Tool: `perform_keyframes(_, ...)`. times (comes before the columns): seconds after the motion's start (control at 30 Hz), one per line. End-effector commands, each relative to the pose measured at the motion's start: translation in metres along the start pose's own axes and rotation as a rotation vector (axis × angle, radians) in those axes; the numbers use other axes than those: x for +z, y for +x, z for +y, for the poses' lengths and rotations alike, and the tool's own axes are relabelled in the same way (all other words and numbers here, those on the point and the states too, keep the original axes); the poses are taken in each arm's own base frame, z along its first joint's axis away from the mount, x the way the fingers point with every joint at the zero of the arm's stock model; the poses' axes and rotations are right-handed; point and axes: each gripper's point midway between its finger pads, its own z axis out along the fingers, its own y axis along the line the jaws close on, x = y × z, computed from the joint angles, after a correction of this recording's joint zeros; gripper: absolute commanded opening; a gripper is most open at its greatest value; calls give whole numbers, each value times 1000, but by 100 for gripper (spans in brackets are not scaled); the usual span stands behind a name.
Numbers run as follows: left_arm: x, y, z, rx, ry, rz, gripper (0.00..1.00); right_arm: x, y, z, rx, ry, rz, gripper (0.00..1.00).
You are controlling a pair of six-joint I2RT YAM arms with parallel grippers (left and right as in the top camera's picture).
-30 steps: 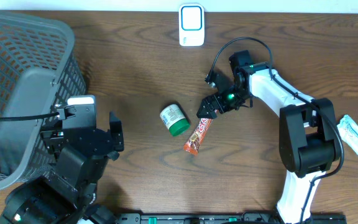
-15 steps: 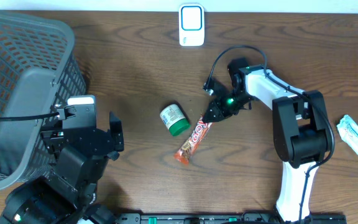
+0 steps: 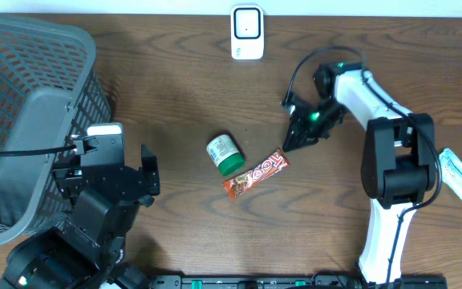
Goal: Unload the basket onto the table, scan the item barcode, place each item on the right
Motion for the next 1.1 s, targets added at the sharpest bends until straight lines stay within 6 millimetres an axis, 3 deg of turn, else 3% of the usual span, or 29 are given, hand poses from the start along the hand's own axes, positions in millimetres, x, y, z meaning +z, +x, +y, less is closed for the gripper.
perform_keyframes(0.0, -2, -2, 4, -11, -12, -9, 98, -24, -11, 11, -5, -39, -46, 2)
perform_keyframes(0.13, -2, -2, 4, -11, -12, -9, 98, -35, -14, 20, -1, -62, -61, 1)
perform_keyframes(0.17, -2, -2, 4, -11, -12, -9, 98, -34, -13, 18, 0, -53, -56, 6)
perform_keyframes(0.2, -2, -2, 4, -11, -12, -9, 98, -33, -11, 17, 3, -43, -46, 23)
perform_keyframes(0.23, -2, -2, 4, -11, -12, -9, 98, -31, -7, 16, 11, -41, -33, 51)
perform_keyframes(0.3, -2, -2, 4, -11, -12, -9, 98, -26, -1, 16, 52, -50, -7, 91)
perform_keyframes(0.33, -2, -2, 4, -11, -12, -9, 98, -23, 2, 16, 110, -53, 7, 99)
perform_keyframes(0.53, -2, -2, 4, -11, -12, -9, 98, 5, 19, -2, 637, 42, 67, 99)
perform_keyframes(0.67, -2, -2, 4, -11, -12, -9, 98, 17, 25, -15, 844, 167, 65, 99)
perform_keyframes(0.9, -2, -2, 4, -11, -12, -9, 98, 42, 28, -15, 959, 314, 40, 99)
perform_keyframes(1.07, -2, -2, 4, -11, -12, -9, 98, 71, 28, -13, 1026, 345, 4, 98)
